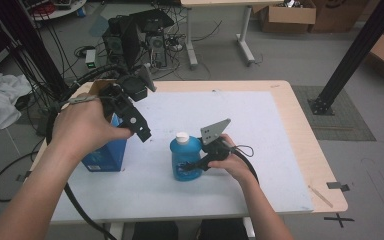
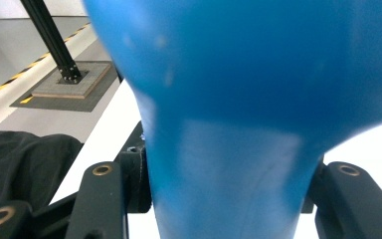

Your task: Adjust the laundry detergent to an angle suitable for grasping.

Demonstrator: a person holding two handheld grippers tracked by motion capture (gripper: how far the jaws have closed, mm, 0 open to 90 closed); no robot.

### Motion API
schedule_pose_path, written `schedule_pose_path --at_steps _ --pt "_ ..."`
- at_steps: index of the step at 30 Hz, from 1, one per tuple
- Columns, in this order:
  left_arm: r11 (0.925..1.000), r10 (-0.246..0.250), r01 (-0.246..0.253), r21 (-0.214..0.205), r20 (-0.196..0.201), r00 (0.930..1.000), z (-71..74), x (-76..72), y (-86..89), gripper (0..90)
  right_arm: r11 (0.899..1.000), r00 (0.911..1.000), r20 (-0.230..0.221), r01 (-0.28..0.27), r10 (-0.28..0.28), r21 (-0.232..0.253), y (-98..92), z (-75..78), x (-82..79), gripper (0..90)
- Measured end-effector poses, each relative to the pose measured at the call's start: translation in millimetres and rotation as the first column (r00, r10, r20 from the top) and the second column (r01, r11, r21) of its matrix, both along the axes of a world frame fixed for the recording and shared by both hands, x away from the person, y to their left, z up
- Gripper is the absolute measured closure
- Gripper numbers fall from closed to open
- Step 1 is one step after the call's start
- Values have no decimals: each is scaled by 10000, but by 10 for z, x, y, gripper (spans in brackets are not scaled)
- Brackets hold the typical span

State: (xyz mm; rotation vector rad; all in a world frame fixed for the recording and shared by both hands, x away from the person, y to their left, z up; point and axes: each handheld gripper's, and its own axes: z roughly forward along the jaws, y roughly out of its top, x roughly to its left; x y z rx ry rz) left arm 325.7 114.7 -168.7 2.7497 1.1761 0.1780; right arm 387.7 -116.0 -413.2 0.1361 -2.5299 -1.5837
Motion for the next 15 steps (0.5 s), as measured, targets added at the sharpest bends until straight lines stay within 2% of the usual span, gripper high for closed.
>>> schedule_pose_path --at_steps 6,10,15 --pt "10000 -6 6 0 33 10000 3 -3 1 82 10000 9999 66 -95 95 0 -3 -3 1 438" --pt "10000 -35 35 19 19 10000 5 -9 -4 82 10000 9999 -164 -13 15 95 -21 -20 19 432" --pt "10000 -24 24 11 10 10000 -2 -13 -5 82 10000 9998 -174 33 -32 68 -16 -24 8 423"
